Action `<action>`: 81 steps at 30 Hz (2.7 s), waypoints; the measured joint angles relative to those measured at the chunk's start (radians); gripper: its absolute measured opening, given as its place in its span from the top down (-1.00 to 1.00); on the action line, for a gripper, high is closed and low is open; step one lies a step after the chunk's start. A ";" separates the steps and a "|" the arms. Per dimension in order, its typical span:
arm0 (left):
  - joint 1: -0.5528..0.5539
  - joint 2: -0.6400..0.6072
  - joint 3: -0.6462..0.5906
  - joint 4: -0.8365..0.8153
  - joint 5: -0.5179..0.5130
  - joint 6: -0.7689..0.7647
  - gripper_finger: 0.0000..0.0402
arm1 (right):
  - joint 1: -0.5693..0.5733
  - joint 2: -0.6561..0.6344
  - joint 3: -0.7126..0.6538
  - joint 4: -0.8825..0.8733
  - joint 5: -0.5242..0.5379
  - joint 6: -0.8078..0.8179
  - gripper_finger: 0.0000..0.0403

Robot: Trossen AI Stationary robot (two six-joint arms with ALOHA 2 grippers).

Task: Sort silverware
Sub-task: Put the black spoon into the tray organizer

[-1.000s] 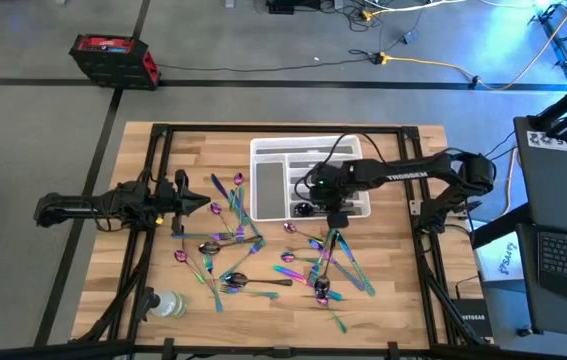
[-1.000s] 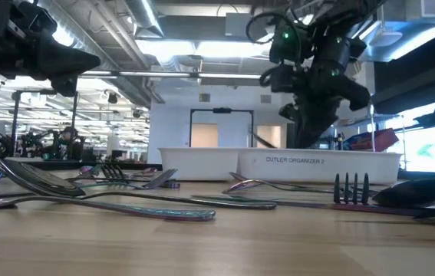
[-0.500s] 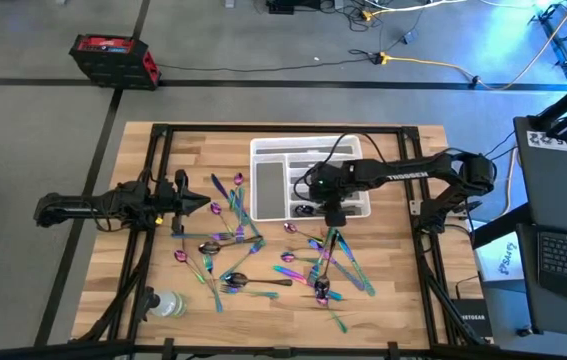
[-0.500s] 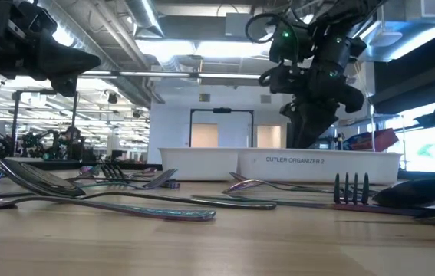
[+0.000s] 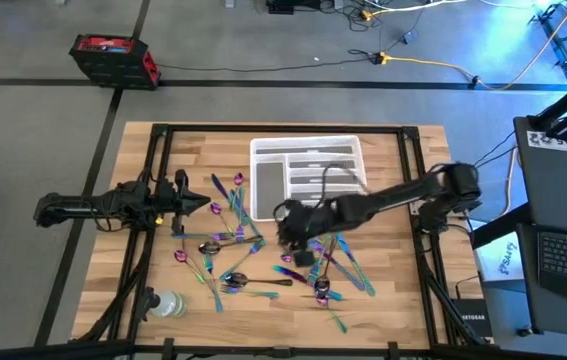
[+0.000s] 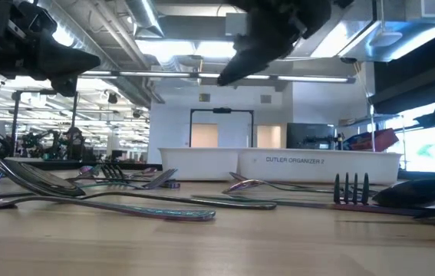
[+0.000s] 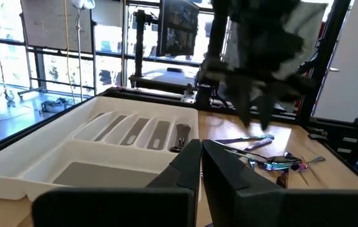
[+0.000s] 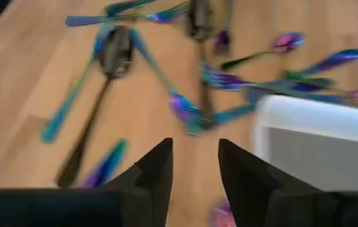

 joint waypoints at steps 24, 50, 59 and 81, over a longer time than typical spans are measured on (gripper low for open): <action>0.000 0.000 0.000 0.000 0.000 0.000 1.00 | 0.191 0.509 0.293 0.275 0.218 0.305 0.64; 0.000 0.000 0.000 0.000 0.000 0.000 1.00 | 0.228 0.560 0.282 0.253 0.326 0.434 0.95; 0.000 0.000 0.000 0.000 0.000 0.000 1.00 | 0.138 0.298 0.277 -0.038 0.222 0.279 0.99; 0.000 0.000 0.000 0.000 0.000 0.000 1.00 | -0.281 -0.297 -0.216 -0.170 -0.161 -0.120 1.00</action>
